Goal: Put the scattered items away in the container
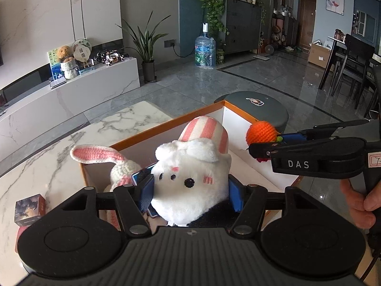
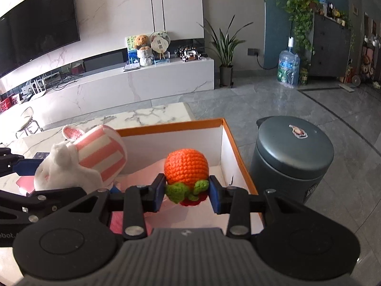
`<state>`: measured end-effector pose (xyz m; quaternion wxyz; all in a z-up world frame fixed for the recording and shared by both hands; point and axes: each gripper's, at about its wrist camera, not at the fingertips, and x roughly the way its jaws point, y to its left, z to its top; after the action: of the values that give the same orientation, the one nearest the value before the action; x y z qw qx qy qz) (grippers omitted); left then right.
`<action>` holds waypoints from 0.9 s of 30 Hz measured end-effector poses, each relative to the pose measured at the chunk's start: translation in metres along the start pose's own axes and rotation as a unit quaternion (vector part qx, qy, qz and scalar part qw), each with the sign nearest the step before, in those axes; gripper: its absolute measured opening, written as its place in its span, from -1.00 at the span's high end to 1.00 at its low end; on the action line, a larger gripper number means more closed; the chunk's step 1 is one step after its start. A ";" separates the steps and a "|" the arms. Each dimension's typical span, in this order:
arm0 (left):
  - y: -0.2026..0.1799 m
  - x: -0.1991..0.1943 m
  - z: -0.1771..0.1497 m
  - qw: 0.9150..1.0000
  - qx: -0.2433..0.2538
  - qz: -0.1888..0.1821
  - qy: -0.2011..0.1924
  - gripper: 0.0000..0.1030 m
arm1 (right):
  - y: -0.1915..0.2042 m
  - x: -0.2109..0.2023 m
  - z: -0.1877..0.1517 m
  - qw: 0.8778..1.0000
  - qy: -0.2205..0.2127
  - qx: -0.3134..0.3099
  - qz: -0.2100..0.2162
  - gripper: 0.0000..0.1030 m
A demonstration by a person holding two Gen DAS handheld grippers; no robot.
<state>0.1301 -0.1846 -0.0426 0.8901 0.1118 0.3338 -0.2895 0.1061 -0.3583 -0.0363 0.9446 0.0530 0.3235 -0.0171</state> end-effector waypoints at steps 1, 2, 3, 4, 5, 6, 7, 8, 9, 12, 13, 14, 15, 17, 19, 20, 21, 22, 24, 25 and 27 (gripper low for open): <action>-0.002 0.005 0.001 1.000 0.001 -0.004 0.004 -0.41 | -0.004 0.004 0.000 1.000 0.007 0.009 0.004 0.21; -0.004 0.010 0.002 1.000 0.003 -0.008 0.008 -0.41 | -0.008 0.007 0.000 1.000 0.011 0.018 0.005 0.20; -0.007 0.016 0.004 1.000 0.005 -0.013 0.011 -0.41 | -0.011 0.008 -0.001 1.000 0.011 0.026 0.003 0.20; -0.010 0.021 0.006 1.000 0.007 -0.018 0.014 -0.41 | -0.015 0.008 0.000 1.000 0.009 0.030 -0.003 0.20; -0.014 0.024 0.007 1.000 0.010 -0.024 0.015 -0.41 | -0.017 0.008 0.000 1.000 0.006 0.029 -0.009 0.20; -0.017 0.027 0.007 0.999 0.013 -0.030 0.016 -0.41 | -0.019 0.009 0.000 1.000 0.005 0.024 -0.017 0.20; -0.020 0.031 0.008 0.999 0.016 -0.036 0.017 -0.41 | -0.022 0.010 0.000 1.000 0.006 0.021 -0.022 0.20; -0.023 0.035 0.009 0.999 0.018 -0.041 0.019 -0.41 | -0.026 0.011 -0.001 1.000 0.008 0.019 -0.023 0.20; -0.026 0.039 0.009 0.999 0.020 -0.045 0.023 -0.41 | -0.030 0.012 -0.002 1.000 0.010 0.018 -0.021 0.20; -0.032 0.049 0.007 0.998 0.027 -0.051 0.036 -0.41 | -0.037 0.012 -0.007 1.000 0.015 0.010 -0.011 0.20; -0.033 0.051 0.006 0.997 0.027 -0.052 0.040 -0.41 | -0.038 0.013 -0.009 1.000 0.018 0.006 -0.010 0.20; -0.034 0.054 0.005 0.997 0.028 -0.053 0.044 -0.41 | -0.039 0.014 -0.010 1.000 0.020 0.001 -0.006 0.20; -0.035 0.056 0.003 0.997 0.029 -0.054 0.049 -0.42 | -0.039 0.015 -0.012 1.000 0.023 -0.004 0.000 0.20; -0.035 0.059 0.000 0.996 0.030 -0.052 0.060 -0.43 | -0.039 0.017 -0.016 0.999 0.029 -0.012 0.013 0.20; -0.033 0.062 -0.002 0.996 0.027 -0.049 0.070 -0.45 | -0.039 0.021 -0.018 0.999 0.038 -0.017 0.017 0.20; -0.032 0.063 -0.002 0.996 0.025 -0.049 0.075 -0.45 | -0.038 0.023 -0.019 0.999 0.041 -0.020 0.019 0.20; -0.031 0.063 -0.003 0.996 0.023 -0.050 0.077 -0.46 | -0.037 0.024 -0.019 0.999 0.043 -0.025 0.021 0.19; -0.030 0.064 -0.003 0.995 0.022 -0.051 0.080 -0.46 | -0.036 0.025 -0.020 0.998 0.045 -0.029 0.022 0.19; -0.030 0.068 -0.002 0.995 0.022 -0.051 0.086 -0.47 | -0.035 0.026 -0.018 0.998 0.050 -0.030 0.021 0.18; -0.030 0.069 -0.001 0.994 0.023 -0.050 0.090 -0.48 | -0.035 0.026 -0.017 0.998 0.053 -0.029 0.021 0.18; -0.031 0.070 0.001 0.994 0.025 -0.047 0.098 -0.50 | -0.035 0.028 -0.015 0.998 0.060 -0.030 0.020 0.18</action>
<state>0.1549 -0.2402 -0.0884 0.8356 0.1461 0.4168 -0.3265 0.1164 -0.3909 -0.0685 0.9247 0.0317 0.3791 0.0150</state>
